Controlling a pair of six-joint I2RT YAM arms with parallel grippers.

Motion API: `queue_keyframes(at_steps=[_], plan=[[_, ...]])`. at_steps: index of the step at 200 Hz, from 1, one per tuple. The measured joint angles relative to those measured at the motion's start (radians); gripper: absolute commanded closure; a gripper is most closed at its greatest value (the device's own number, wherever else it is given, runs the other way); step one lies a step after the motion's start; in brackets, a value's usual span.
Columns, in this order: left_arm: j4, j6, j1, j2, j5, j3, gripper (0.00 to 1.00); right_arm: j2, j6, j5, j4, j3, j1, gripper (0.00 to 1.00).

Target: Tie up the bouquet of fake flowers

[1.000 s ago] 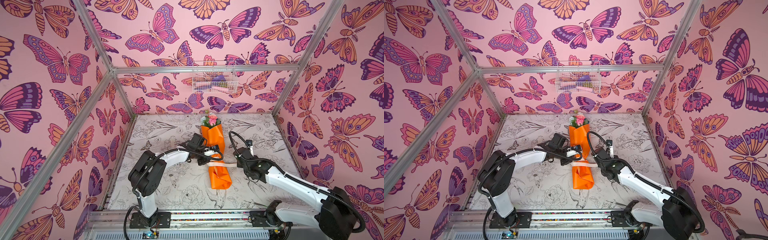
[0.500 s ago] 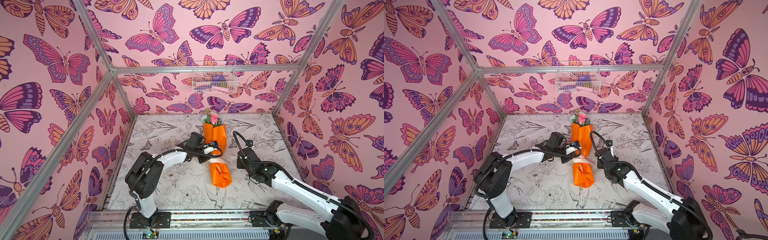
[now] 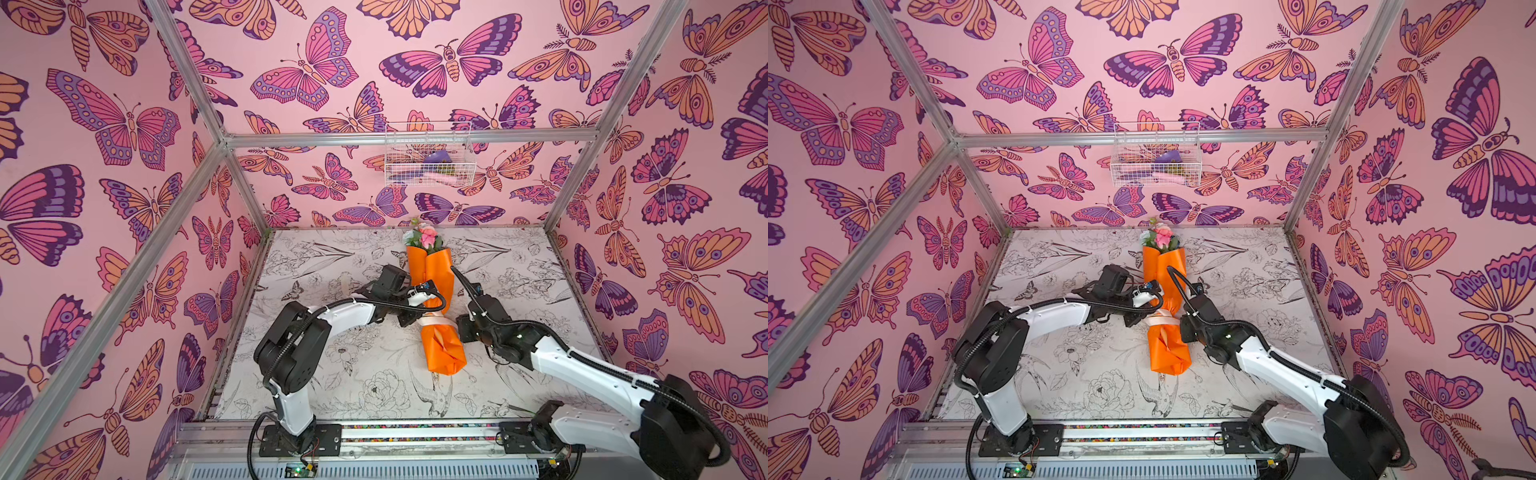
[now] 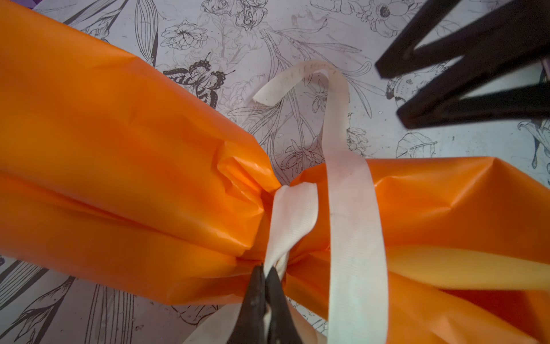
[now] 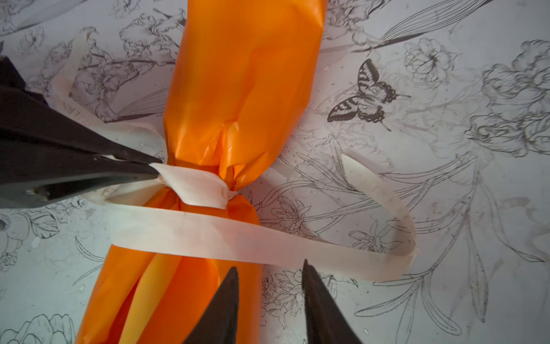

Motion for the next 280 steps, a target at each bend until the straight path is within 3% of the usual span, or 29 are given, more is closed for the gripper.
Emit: queue_keyframes(at_steps=[62, 82, 106, 134, 164, 190, 250, 264, 280], plan=[[0.024, -0.016, 0.000, 0.013, 0.032, 0.012, 0.88, 0.090, 0.000, -0.063, 0.056, 0.003, 0.000, 0.68], [0.027, -0.022, 0.000, 0.023, 0.040, 0.015, 0.94, 0.110, 0.001, -0.079, 0.074, 0.009, 0.000, 0.69], [0.027, -0.021, 0.000, 0.029, 0.041, 0.015, 0.93, 0.127, 0.004, -0.092, 0.090, 0.017, 0.000, 0.69], [0.027, -0.016, 0.000, 0.029, 0.040, 0.015, 0.79, 0.132, 0.005, -0.110, 0.104, 0.021, 0.000, 0.69], [0.015, -0.010, 0.000, 0.029, 0.039, 0.017, 0.75, 0.132, 0.005, -0.129, 0.119, 0.021, 0.000, 0.69], [-0.016, 0.008, 0.001, 0.032, 0.039, 0.032, 0.87, 0.132, 0.004, -0.134, 0.119, 0.021, 0.000, 0.69], [-0.066, 0.019, 0.002, 0.032, 0.059, 0.064, 0.91, 0.132, 0.004, -0.134, 0.118, 0.027, 0.000, 0.69], [-0.076, 0.025, 0.002, 0.035, 0.061, 0.074, 0.90, 0.132, 0.005, -0.134, 0.118, 0.029, 0.000, 0.69], [-0.087, 0.032, 0.002, 0.048, 0.061, 0.088, 0.81, 0.132, 0.005, -0.134, 0.119, 0.031, 0.000, 0.69]])
